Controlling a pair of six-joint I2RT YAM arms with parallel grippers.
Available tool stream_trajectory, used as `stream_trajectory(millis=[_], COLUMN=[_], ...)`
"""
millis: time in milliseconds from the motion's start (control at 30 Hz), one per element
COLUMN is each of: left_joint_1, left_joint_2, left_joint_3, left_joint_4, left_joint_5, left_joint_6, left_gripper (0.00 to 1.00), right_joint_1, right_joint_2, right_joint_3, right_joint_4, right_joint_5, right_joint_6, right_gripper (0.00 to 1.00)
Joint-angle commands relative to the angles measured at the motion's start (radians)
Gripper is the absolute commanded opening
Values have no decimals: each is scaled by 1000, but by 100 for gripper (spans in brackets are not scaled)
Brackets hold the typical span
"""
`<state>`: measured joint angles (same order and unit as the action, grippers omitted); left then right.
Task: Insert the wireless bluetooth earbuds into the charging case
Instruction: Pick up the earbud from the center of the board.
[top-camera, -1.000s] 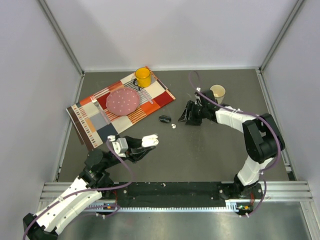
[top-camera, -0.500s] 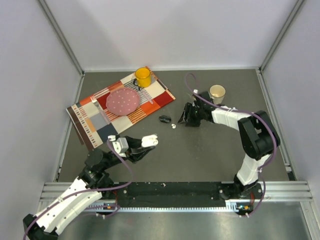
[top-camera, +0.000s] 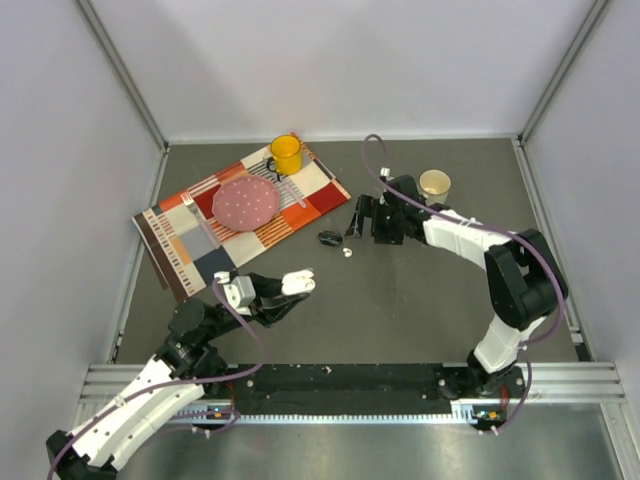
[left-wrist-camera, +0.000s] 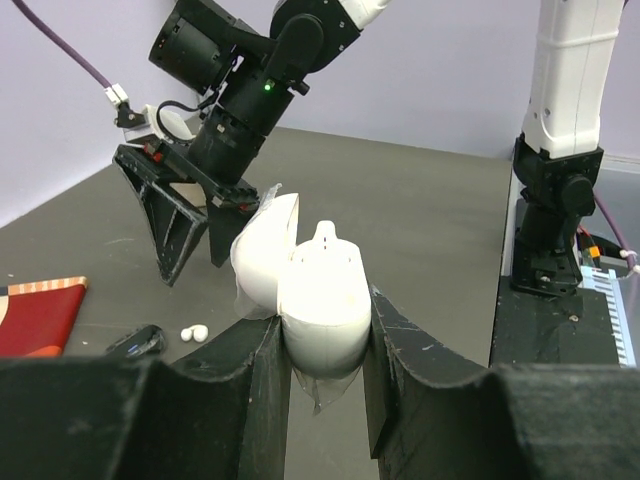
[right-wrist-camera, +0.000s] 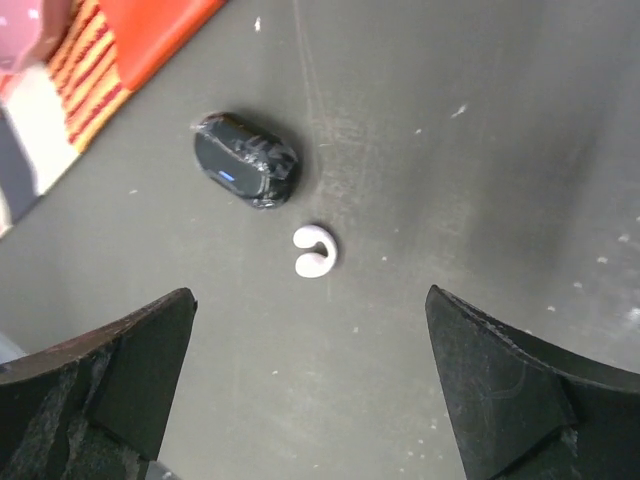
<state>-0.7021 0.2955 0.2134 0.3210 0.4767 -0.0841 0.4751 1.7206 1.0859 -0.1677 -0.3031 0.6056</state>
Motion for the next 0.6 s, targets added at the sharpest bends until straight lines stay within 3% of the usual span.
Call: stream_trajectory(millis=[0, 167, 233, 267, 333, 467, 500, 567], left_joint_1=[-4, -4, -4, -4, -4, -4, -2, -4], left_joint_2=[-48, -59, -55, -52, -47, -53, -55, -56], left_joint_3=[32, 17, 18, 20, 24, 30, 29, 27], left_joint_4=[16, 26, 29, 29, 27, 12, 10, 10], left_joint_5=[-24, -36, -35, -33, -30, -30, -33, -36], left_joint_6=[-11, -8, -8, -6, -5, -5, -6, -8], left_gripper=[0, 0, 0, 0, 0, 0, 0, 0], right_joint_1=[77, 77, 51, 28, 23, 28, 28, 28], right_joint_2=[-105, -171, -181, -177, -165, -113, -102, -72], right_joint_3=[88, 54, 36, -1, -35, -4, -3, 3], right_joint_4=[-116, -122, -75, -35, 49, 17, 14, 5], right_joint_5=[300, 423, 305, 154, 119, 84, 81, 68], right_joint_6=[-127, -25, 2, 14, 19, 11, 17, 31], right_gripper=[99, 99, 99, 99, 99, 98, 92, 89])
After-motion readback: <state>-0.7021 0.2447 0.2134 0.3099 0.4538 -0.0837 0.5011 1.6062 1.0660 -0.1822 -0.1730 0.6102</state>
